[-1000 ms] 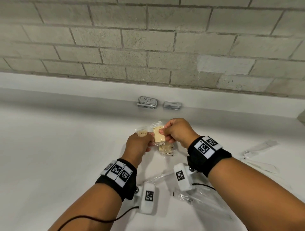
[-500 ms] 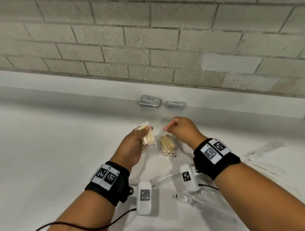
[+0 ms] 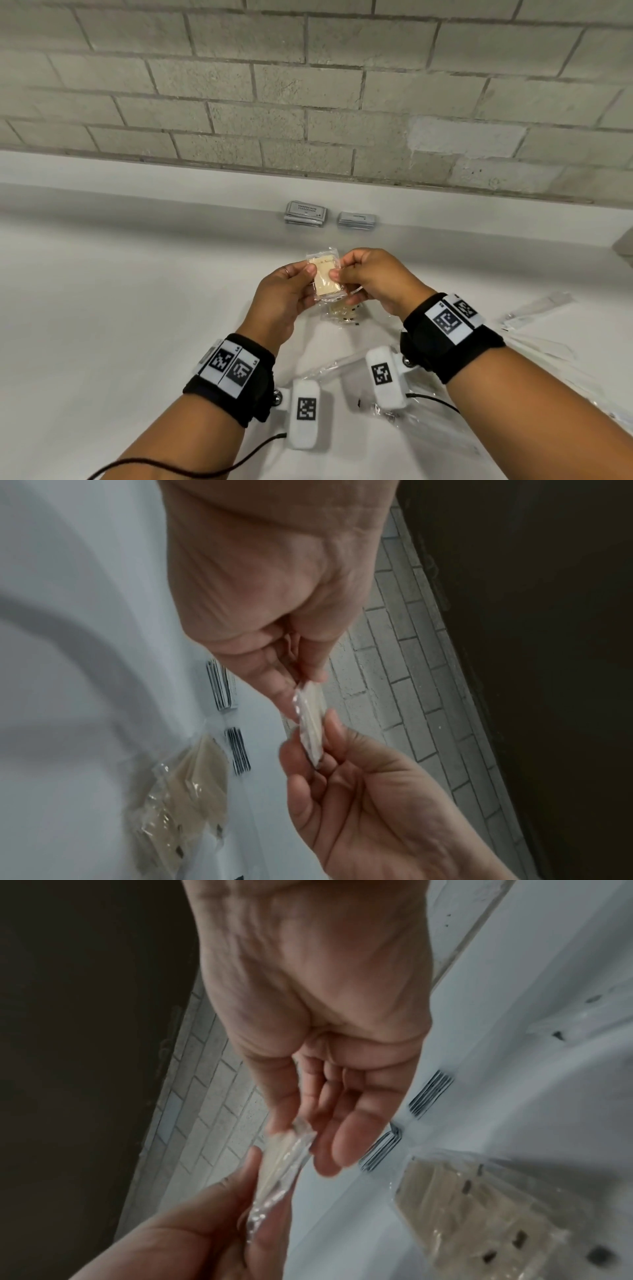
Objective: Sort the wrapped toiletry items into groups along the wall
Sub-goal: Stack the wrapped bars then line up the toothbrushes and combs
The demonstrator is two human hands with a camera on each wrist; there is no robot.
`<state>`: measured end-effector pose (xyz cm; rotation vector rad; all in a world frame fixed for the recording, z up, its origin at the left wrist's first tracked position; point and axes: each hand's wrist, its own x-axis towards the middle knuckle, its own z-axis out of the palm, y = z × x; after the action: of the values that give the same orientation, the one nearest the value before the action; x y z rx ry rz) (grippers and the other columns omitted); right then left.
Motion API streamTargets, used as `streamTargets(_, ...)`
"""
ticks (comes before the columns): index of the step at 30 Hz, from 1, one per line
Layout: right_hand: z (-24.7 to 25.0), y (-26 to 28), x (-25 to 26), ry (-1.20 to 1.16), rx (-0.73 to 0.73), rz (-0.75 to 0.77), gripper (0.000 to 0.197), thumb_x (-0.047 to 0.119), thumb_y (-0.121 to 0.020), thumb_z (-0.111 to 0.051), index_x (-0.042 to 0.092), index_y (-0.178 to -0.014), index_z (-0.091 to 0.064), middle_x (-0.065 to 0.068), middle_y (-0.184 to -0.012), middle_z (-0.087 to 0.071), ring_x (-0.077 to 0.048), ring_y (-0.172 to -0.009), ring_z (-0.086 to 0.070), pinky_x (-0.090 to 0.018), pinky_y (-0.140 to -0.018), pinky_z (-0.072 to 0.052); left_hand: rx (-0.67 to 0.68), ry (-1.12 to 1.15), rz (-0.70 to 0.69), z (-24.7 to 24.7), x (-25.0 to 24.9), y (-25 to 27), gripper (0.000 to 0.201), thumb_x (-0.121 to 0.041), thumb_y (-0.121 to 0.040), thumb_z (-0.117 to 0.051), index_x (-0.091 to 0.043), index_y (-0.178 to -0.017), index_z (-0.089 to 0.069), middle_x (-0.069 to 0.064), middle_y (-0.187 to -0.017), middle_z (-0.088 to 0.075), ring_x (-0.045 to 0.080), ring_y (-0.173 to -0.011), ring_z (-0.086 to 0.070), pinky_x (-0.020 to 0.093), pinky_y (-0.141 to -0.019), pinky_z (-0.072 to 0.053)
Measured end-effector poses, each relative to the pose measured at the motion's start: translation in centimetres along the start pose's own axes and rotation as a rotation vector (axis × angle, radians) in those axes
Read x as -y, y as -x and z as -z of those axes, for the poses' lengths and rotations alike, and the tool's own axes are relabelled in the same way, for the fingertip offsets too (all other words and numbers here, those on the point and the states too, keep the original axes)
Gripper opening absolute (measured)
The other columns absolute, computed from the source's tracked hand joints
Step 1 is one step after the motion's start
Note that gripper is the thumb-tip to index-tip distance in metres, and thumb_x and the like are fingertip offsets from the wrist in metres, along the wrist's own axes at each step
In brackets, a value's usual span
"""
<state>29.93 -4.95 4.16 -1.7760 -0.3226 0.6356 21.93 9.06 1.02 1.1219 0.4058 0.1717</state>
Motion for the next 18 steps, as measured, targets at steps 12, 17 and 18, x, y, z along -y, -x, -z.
streamTargets(12, 0.6, -2.4, -2.1, 0.379, -0.128, -0.337, 0.028, 0.022, -0.079, -0.077, 0.012, -0.071, -0.052, -0.004, -0.060, -0.052, -0.015, -0.046, -0.047, -0.023, -0.047, -0.034, -0.047, -0.560, 0.263, 0.1, 1.8, -3.1, 0.025, -0.021, -0.086, -0.069, -0.006, -0.072, -0.056, 0.013, -0.073, -0.061, 0.026, -0.061, -0.064, 0.033, -0.063, -0.059)
streamTargets(17, -0.4, -1.8, -1.7, 0.190, -0.047, -0.564, 0.022, 0.020, -0.088, -0.066, 0.015, -0.074, -0.051, 0.000, -0.070, -0.050, -0.013, -0.055, -0.044, -0.023, -0.049, -0.028, -0.069, -0.487, 0.361, -1.1, 1.9, -3.0, 0.019, -0.014, -0.087, -0.068, 0.002, -0.093, -0.059, 0.014, -0.073, -0.063, 0.030, -0.066, -0.066, 0.038, -0.067, -0.060)
streamTargets(18, -0.4, -1.8, -1.5, 0.187, -0.035, -0.573, 0.022, 0.018, -0.090, -0.064, 0.014, -0.074, -0.050, 0.000, -0.072, -0.051, -0.013, -0.055, -0.045, -0.023, -0.047, -0.029, -0.077, -0.487, 0.365, -1.3, 2.0, -2.9, 0.019, -0.013, -0.088, -0.067, 0.002, -0.094, -0.058, 0.014, -0.072, -0.062, 0.030, -0.065, -0.066, 0.039, -0.068, -0.061)
